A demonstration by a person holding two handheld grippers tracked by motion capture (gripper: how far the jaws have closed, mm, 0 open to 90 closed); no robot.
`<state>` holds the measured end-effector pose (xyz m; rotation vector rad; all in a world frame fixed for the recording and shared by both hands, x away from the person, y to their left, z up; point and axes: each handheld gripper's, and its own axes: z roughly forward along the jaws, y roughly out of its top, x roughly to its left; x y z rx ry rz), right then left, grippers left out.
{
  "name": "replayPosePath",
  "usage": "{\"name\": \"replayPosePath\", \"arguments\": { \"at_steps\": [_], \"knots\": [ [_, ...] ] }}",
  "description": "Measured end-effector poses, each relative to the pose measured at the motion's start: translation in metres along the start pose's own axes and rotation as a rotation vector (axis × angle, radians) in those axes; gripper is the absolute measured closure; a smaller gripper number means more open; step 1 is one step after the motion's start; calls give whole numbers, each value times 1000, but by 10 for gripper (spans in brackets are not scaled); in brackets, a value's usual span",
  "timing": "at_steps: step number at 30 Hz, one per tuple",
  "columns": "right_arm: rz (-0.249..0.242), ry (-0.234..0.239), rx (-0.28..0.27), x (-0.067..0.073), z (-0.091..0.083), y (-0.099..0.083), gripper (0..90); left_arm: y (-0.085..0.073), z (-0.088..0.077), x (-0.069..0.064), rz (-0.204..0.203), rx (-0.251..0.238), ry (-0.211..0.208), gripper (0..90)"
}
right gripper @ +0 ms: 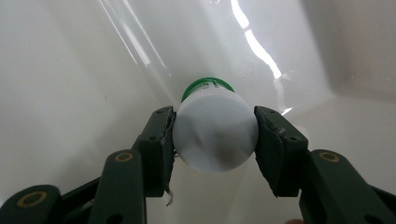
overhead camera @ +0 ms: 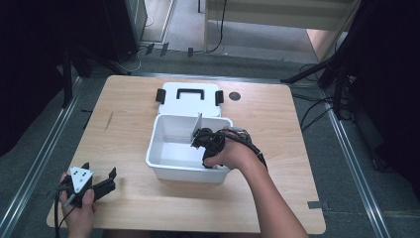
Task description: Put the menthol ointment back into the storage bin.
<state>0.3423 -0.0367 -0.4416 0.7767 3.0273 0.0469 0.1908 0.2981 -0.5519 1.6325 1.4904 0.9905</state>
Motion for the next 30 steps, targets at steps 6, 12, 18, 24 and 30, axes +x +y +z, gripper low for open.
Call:
{"name": "replayPosePath", "arguments": {
  "at_steps": [6, 12, 18, 24, 30],
  "knots": [
    [-6, -16, 12, 0, 4, 2, 516, 0, 0, 0, 2, 0, -1, 147],
    [-23, -21, 47, 1, 19, 5, 515, 0, 0, 0, 1, -1, -2, 146],
    [-25, -13, 49, 1, 26, 4, 509, 0, 0, 0, 1, 0, -3, 146],
    [-22, -20, 48, 1, 26, 5, 492, 0, 0, 0, 1, 1, -3, 146],
    [-14, -25, 41, 1, 25, 5, 464, 0, 0, 0, 2, 1, -3, 146]
  ]
}}
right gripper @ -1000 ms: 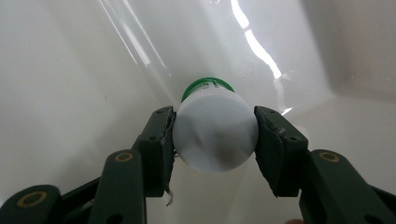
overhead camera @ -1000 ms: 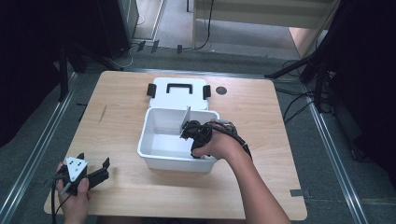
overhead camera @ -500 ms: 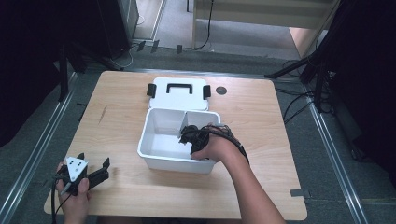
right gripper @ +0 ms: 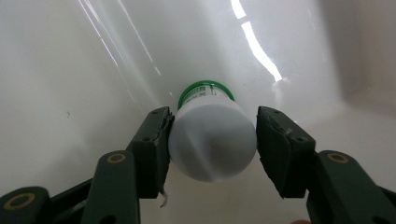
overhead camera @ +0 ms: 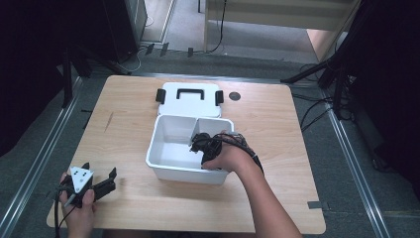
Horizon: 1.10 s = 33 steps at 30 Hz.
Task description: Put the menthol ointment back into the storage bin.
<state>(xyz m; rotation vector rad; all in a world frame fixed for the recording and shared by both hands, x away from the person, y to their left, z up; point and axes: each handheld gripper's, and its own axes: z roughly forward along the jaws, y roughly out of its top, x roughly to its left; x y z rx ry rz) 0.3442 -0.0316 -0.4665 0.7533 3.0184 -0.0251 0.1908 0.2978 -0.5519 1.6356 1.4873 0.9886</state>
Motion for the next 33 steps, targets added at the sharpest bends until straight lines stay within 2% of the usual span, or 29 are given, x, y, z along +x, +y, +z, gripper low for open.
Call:
{"name": "replayPosePath", "arguments": {
  "at_steps": [10, 17, 18, 19, 20, 24, 33],
  "knots": [
    [19, 13, -47, -2, -13, -2, 419, 0, 0, 0, 0, 1, 1, 146],
    [24, -3, -83, -4, -42, -8, 410, 0, 0, -1, 4, 2, 2, 147],
    [24, -3, -83, -4, -42, -8, 410, 0, 0, -1, 4, 2, 2, 147],
    [28, -6, -91, -5, -51, -11, 413, 0, 0, 0, 5, 5, 1, 147],
    [28, -6, -91, -5, -51, -11, 413, 0, 0, 0, 5, 5, 1, 147],
    [34, -19, -122, -6, -69, -20, 430, 0, 0, -1, 9, 5, 2, 147],
    [66, -18, -164, -10, -88, -36, 442, 0, 0, -1, 13, 3, 5, 147]
  ]
}}
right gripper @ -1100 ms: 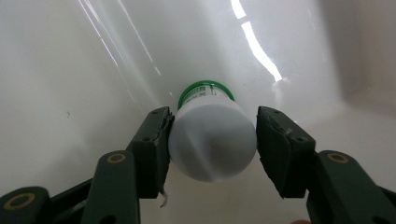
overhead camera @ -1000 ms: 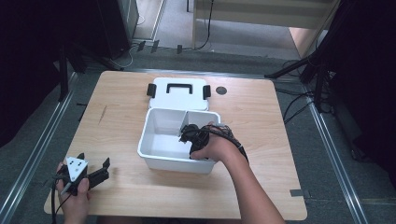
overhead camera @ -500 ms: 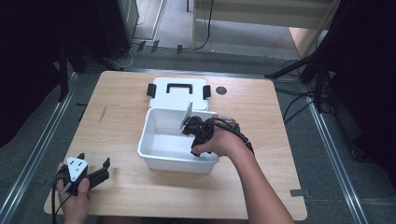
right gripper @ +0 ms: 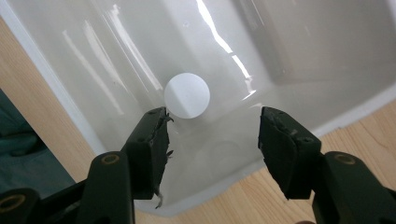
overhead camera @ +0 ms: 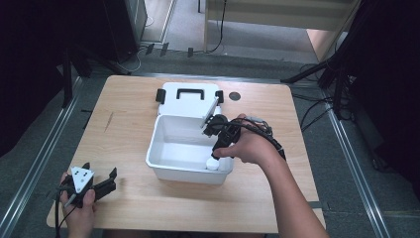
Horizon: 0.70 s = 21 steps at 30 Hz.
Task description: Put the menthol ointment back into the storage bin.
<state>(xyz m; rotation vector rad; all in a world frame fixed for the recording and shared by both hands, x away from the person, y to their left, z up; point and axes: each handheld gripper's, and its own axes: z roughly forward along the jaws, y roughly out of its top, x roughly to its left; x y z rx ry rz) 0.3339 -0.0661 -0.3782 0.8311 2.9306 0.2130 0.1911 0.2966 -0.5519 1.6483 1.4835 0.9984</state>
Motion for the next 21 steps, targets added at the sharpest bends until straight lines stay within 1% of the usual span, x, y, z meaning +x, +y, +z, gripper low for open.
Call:
{"name": "replayPosePath", "arguments": {
  "at_steps": [4, 5, 8, 10, 12, 18, 19, 21],
  "knots": [
    [17, -5, -17, -6, -7, -8, 440, 0, 0, 0, 2, -2, 1, 147],
    [29, -6, -22, -8, -10, -12, 439, 0, 0, 0, 3, -1, 2, 147],
    [38, -7, -28, -10, -13, -15, 438, 0, 0, -1, 4, 0, 1, 147],
    [46, -11, -39, -14, -18, -21, 433, 0, 0, -1, 4, 0, 2, 147],
    [46, -13, -38, -15, -19, -23, 431, 0, 0, -1, 4, 1, 2, 147],
    [76, -36, -34, -25, -21, -39, 414, 0, 0, -1, 6, 1, 2, 146],
    [89, -39, -31, -30, -21, -44, 400, 0, 0, -1, 7, 4, 2, 147],
    [103, -37, -33, -32, -21, -48, 400, 0, 0, -1, 9, 6, 2, 147]
  ]
}}
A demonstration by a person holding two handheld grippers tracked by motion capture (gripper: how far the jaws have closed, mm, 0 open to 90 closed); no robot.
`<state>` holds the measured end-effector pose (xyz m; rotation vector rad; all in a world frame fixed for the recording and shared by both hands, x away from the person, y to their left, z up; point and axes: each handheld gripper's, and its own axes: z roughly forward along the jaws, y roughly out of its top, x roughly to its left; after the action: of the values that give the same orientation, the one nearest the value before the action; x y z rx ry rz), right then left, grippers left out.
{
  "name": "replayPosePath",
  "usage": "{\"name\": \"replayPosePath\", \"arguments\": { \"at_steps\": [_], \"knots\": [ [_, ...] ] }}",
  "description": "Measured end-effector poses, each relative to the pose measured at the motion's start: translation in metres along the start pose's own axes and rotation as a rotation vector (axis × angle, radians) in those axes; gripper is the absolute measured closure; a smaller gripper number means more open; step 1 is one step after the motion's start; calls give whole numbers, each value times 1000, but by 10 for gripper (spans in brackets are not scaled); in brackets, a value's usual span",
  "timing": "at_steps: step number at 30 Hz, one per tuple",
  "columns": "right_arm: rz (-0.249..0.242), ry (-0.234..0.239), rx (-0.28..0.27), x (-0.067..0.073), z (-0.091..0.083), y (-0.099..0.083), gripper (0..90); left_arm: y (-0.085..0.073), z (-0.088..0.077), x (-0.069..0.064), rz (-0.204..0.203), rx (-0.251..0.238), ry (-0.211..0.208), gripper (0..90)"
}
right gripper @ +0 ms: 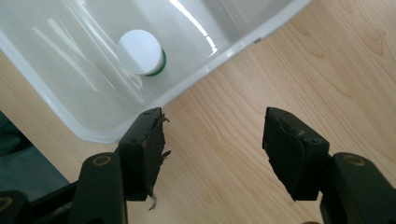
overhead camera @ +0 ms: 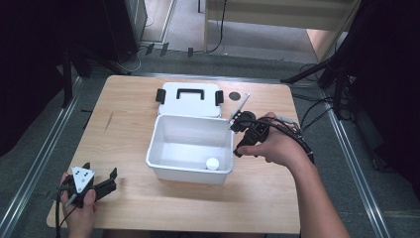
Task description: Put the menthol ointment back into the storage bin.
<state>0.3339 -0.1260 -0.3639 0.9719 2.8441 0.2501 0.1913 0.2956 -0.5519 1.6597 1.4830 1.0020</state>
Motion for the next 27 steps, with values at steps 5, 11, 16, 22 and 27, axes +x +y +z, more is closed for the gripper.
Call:
{"name": "replayPosePath", "arguments": {
  "at_steps": [5, 11, 16, 22, 27],
  "knots": [
    [23, -4, -12, -8, -1, -12, 403, 0, 0, 0, -3, -3, 0, 147],
    [48, -8, -17, -15, 1, -23, 391, 0, 0, 0, -2, -2, -1, 147],
    [71, -2, -24, -21, 11, -36, 388, 0, 0, 0, -1, -2, 0, 147],
    [106, 14, -33, -28, 20, -52, 389, 0, 0, 0, 1, 0, -1, 147],
    [127, 7, -63, -34, 26, -66, 395, 0, 0, 0, 1, 0, 0, 147]
  ]
}}
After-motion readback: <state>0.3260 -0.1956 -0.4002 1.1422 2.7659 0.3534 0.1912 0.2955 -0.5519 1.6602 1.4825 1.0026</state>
